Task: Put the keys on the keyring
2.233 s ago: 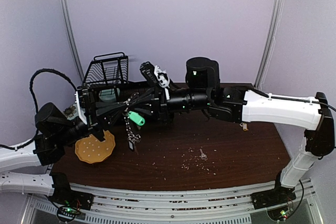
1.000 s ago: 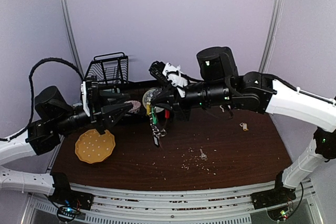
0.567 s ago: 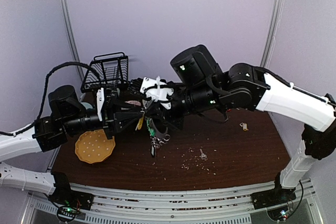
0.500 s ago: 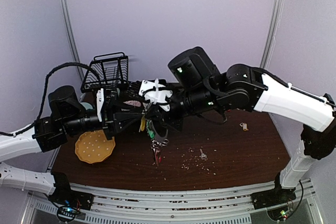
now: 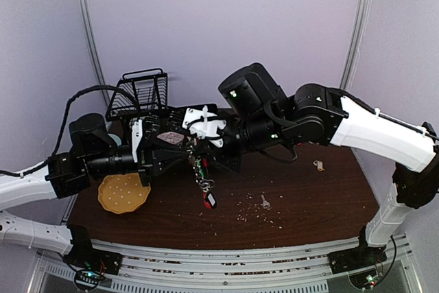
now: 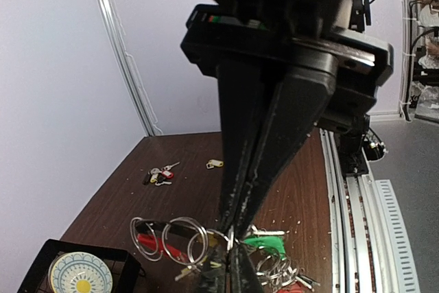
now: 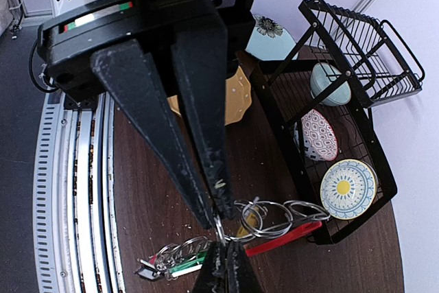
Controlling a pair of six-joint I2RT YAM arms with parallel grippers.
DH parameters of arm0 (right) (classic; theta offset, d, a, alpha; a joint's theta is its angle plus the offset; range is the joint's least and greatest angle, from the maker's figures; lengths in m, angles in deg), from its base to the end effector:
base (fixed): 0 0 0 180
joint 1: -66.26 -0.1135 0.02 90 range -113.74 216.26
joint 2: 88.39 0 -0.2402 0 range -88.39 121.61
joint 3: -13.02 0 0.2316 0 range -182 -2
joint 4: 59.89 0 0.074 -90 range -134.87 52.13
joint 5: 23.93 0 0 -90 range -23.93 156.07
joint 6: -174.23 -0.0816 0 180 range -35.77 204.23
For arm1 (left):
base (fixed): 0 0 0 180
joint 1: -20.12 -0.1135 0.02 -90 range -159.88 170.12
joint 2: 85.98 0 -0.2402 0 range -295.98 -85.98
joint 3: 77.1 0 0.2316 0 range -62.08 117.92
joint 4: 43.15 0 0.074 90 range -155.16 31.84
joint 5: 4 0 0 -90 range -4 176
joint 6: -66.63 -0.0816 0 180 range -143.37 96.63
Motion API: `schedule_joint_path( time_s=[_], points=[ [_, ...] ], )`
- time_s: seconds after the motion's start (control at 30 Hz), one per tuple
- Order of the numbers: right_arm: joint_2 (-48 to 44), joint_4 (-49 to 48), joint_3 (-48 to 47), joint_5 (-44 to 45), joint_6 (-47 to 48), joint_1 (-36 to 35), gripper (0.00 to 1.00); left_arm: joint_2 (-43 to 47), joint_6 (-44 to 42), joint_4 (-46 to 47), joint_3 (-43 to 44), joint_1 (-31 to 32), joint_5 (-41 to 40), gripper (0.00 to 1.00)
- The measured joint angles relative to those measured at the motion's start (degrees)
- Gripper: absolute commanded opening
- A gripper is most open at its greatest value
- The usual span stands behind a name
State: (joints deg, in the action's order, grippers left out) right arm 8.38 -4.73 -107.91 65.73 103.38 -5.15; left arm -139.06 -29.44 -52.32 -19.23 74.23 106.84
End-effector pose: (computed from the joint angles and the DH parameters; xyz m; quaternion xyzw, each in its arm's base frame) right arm 0.1248 0.3727 0.3667 -0.6195 0.6114 0.2192 0.4410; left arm 0.1267 -0.2247 0.3134 0.4681 0.5627 -0.3933 0.5565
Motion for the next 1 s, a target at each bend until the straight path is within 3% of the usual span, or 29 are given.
schedule_joint_path(
  time_s=[0.17,0.5,0.57,0.73,0.83,1.0],
  points=[
    [0.0,-0.3,0.1,0.0,0.2,0.0,0.00,0.0,-0.5,0.0,0.0,0.0,0.0,0.06],
    [0.0,-0.4,0.1,-0.1,0.6,0.0,0.00,0.0,-0.4,0.1,0.0,0.0,0.4,0.00],
    [0.0,-0.4,0.1,-0.1,0.6,0.0,0.00,-0.1,-0.2,0.1,0.0,0.0,0.4,0.05],
    [0.0,-0.4,0.1,-0.2,0.6,0.0,0.00,-0.5,0.2,0.5,0.0,0.0,0.4,0.06],
    [0.0,-0.6,0.1,-0.4,0.6,0.0,0.00,-0.5,0.3,0.6,0.0,0.0,0.4,0.00],
    [0.0,-0.9,0.1,-0.4,0.7,0.0,0.00,-0.4,0.8,0.9,0.0,0.0,0.4,0.00]
  ],
)
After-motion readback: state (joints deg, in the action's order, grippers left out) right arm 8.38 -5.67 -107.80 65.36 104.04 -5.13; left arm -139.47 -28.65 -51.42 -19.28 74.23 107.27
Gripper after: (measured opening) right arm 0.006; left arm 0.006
